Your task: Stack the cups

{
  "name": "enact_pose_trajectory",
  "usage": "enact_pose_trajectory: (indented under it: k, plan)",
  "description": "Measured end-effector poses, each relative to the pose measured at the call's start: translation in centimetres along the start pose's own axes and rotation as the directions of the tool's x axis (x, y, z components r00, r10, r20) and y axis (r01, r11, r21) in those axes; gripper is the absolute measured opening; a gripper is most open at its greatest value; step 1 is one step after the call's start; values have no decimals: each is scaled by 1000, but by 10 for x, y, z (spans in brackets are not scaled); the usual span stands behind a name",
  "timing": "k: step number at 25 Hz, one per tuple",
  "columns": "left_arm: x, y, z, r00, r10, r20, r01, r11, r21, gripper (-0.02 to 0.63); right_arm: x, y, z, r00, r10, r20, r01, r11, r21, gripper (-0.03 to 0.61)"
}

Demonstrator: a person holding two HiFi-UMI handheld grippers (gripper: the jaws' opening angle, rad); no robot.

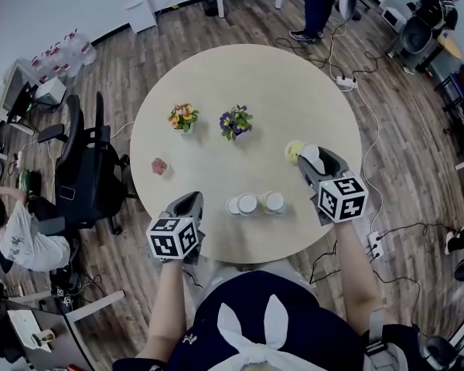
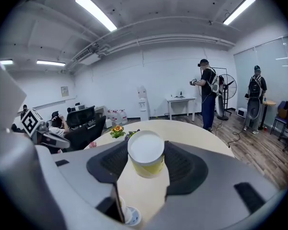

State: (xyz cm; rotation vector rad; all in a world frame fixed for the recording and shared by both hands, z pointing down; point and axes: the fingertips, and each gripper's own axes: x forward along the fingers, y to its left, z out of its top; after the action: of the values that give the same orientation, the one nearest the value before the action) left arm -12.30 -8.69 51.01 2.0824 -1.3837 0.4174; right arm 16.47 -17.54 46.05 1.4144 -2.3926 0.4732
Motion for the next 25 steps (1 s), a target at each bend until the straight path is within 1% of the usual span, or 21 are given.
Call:
enact_pose_trajectory:
  k: [4,11,18,25]
  plan:
    - [3,-3,3,1000,-14,1,14,1000,10,21,-14,12,7,999,21,26,-22,1000,16,242]
    - [9,-11,8,999,-41,0,41,999,29,21,-30,28,10,998,51,37,-52,998,38,242]
    - [13,-17,8,998,-58,-6,58,997,42,21,-37,54,-4,994,105,7,-105,992,65,241]
    - [14,-21,7,998,-67,-7,68,996,49,21,-38,87,-22,985,162,-57,-161,987,28,242]
